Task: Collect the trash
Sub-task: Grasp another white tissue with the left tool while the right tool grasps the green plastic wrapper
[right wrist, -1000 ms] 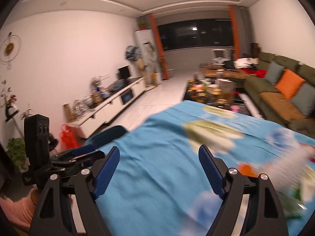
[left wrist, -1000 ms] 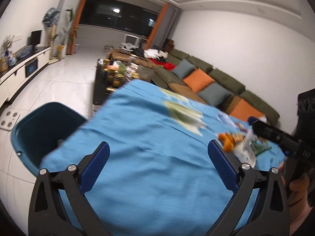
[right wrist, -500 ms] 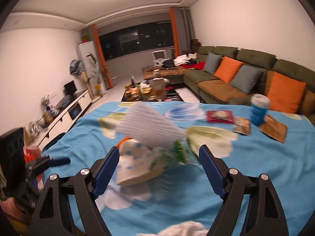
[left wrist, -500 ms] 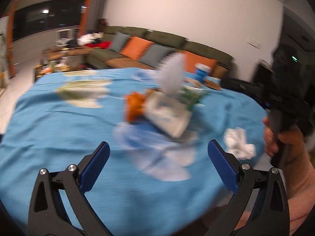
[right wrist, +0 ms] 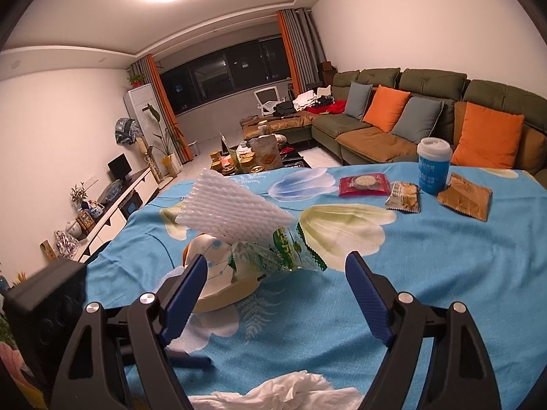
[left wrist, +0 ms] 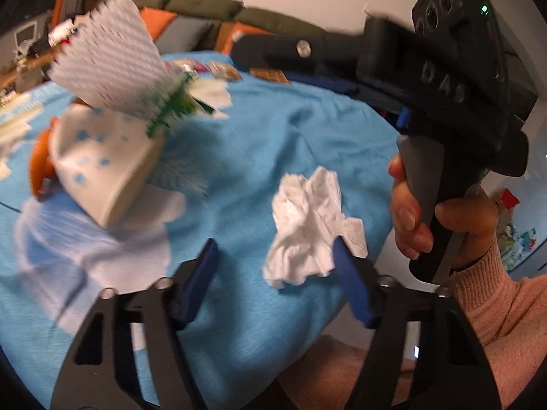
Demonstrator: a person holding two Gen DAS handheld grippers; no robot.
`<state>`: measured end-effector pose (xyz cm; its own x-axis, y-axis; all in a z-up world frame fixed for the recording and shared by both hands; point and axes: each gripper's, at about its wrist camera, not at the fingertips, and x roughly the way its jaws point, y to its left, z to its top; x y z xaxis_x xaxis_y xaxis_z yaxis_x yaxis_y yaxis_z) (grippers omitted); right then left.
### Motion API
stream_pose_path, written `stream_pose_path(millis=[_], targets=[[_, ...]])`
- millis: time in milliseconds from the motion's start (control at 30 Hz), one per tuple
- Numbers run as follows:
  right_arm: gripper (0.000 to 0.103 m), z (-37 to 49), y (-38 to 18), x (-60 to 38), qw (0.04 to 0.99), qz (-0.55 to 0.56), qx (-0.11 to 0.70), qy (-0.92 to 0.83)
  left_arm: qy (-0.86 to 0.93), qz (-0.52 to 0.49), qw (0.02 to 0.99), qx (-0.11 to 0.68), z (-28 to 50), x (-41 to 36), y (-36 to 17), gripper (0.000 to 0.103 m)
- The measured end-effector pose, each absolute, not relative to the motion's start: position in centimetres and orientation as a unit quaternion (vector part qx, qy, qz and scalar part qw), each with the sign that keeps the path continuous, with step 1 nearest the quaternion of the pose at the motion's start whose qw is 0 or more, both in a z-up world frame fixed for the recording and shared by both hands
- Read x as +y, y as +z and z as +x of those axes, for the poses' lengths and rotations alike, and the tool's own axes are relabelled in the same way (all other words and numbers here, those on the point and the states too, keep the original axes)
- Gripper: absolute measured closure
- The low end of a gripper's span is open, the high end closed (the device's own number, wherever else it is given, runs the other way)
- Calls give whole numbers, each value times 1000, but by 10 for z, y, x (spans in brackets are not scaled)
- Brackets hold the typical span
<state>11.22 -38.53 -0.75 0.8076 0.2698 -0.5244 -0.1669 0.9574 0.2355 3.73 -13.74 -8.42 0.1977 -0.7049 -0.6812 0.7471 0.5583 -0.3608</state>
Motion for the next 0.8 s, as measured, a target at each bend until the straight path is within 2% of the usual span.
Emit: stream_pose_path(millis=[67, 133, 200, 300, 433, 800], targets=[[23, 114, -11, -385, 945, 92, 291, 119, -468, 24, 771, 431, 37, -142, -88, 49], [23, 116, -15, -384, 943, 95, 295, 124, -470, 24, 769, 432, 38, -141, -87, 59], [25, 119, -17, -380, 940, 95, 300, 129, -476, 17, 761, 441, 39, -141, -89, 80], [33, 124, -20, -374, 937, 91, 306, 140, -470, 13, 761, 447, 42, -139, -91, 93], [41, 132, -22, -362, 932, 83, 317, 153, -471, -2, 763, 443, 42, -127, -87, 96], [62, 150, -27, -341, 925, 77, 333, 166, -442, -22, 792, 420, 38, -77, -73, 97]])
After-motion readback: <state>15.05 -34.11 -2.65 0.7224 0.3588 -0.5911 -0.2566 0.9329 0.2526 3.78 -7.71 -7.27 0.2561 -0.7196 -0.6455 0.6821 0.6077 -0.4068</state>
